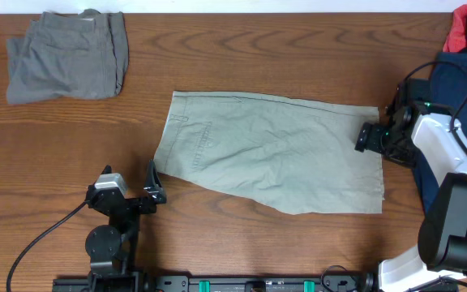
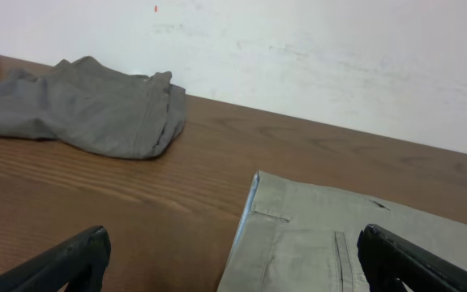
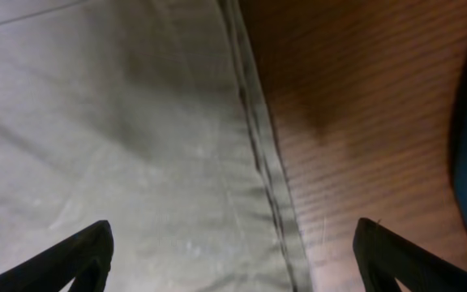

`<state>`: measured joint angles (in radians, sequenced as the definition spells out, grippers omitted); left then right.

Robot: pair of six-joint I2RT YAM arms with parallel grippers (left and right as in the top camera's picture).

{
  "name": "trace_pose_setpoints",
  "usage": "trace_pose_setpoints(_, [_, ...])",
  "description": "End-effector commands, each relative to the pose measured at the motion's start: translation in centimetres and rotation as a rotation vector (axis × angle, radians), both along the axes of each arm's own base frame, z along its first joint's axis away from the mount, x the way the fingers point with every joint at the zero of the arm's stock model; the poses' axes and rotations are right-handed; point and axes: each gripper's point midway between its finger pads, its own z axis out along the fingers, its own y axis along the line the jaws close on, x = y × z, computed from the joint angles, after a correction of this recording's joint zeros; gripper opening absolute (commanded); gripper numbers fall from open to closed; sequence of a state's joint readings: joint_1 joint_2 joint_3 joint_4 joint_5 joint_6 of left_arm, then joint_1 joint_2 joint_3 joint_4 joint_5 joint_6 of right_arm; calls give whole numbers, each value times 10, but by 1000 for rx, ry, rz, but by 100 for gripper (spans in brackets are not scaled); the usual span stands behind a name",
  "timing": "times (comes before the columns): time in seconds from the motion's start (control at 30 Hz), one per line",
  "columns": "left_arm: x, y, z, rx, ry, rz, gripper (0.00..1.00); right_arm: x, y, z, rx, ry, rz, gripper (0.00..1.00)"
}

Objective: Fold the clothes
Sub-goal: 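Smooth the shorts' right edge with the right gripper, then retract it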

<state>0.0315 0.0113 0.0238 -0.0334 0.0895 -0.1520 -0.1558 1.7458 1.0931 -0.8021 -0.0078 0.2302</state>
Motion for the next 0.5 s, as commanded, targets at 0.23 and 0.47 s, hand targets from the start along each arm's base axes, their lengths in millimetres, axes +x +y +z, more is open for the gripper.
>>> trace_pose_setpoints(0.23, [0, -1, -15, 12, 43, -8, 98, -15, 1, -29, 10, 8, -10, 75])
trace_pose_setpoints(0.47, [0, -1, -15, 12, 43, -8, 98, -16, 4, -37, 27, -11, -30, 50])
